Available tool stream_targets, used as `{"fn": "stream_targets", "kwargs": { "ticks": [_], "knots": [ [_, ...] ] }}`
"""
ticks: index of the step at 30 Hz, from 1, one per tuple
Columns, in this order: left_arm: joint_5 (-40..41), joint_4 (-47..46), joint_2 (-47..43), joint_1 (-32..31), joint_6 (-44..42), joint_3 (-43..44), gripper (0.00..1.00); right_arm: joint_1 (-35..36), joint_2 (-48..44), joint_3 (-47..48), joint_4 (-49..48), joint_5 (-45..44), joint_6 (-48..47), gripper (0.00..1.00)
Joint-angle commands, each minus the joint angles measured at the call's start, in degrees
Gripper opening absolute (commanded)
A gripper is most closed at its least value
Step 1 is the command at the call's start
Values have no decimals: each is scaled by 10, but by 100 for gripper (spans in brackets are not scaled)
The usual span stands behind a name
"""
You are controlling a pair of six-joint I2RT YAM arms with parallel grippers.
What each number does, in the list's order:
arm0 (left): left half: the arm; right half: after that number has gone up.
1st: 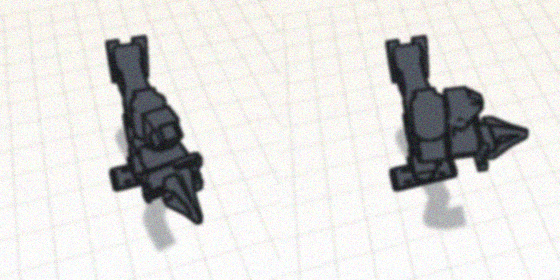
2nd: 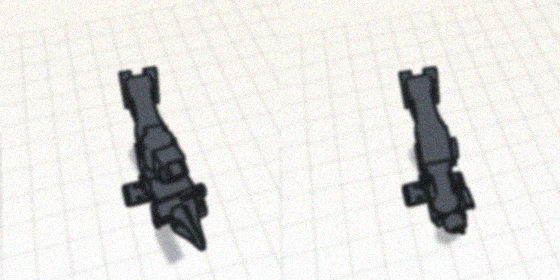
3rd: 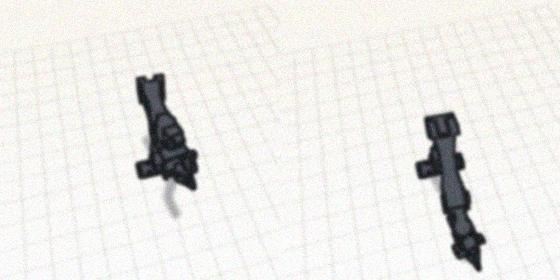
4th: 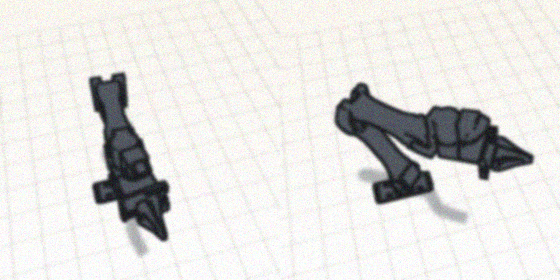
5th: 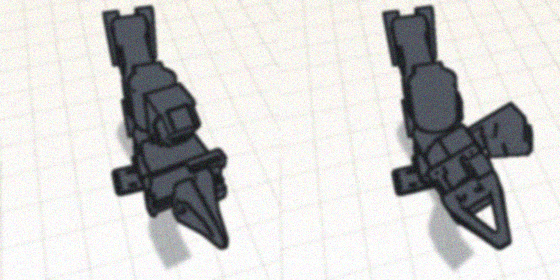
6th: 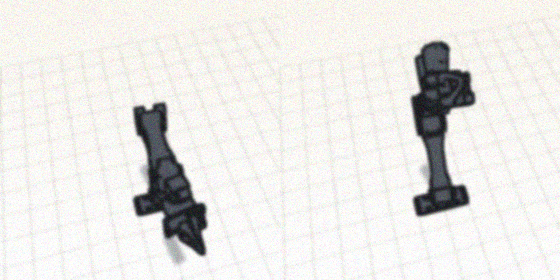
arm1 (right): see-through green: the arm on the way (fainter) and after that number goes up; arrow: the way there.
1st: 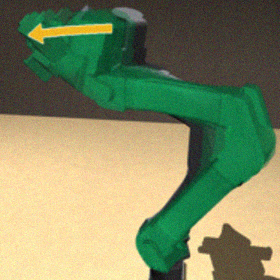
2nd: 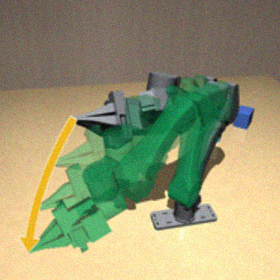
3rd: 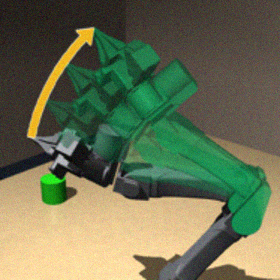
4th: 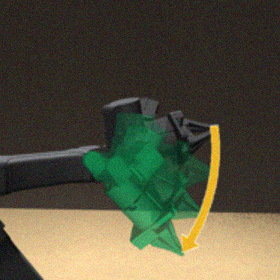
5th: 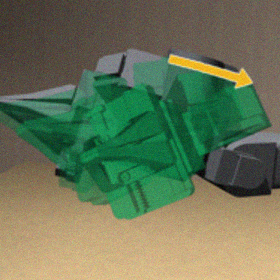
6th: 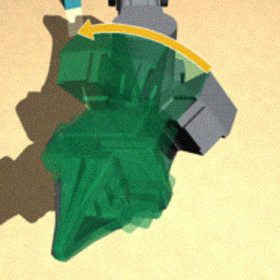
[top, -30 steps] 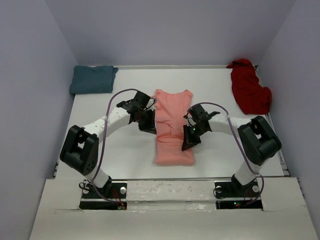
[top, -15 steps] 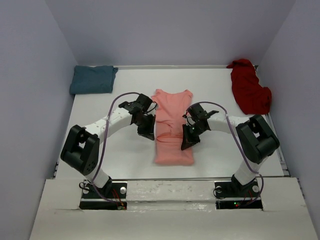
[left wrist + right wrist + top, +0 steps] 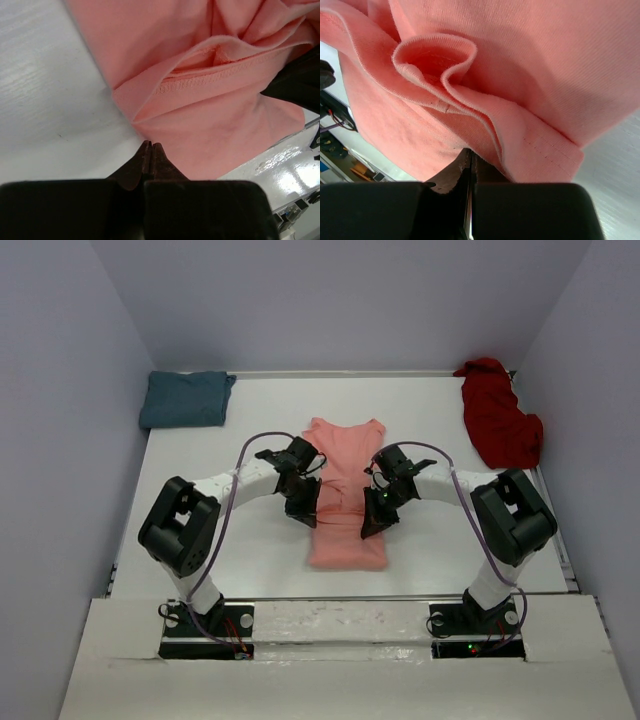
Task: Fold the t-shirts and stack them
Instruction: Fold the tshirt
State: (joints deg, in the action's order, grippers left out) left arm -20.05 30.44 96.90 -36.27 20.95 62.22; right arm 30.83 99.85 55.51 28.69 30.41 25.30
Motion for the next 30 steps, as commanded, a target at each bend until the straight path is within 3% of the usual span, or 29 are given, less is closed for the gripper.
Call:
{"fn": "stream_targets", "kwargs": {
  "ticks": [1,14,30],
  "knots": [
    [15,-27,4,-1,8,-4,1,5,-5,20,-12,-4,-2,0],
    [35,-55,36,-1,16,9,1,5,-9,14,-11,-7,-1,0],
    [92,-60,34,1,62,111,1,5,-5,12,-12,-4,-1,0]
  ]
}}
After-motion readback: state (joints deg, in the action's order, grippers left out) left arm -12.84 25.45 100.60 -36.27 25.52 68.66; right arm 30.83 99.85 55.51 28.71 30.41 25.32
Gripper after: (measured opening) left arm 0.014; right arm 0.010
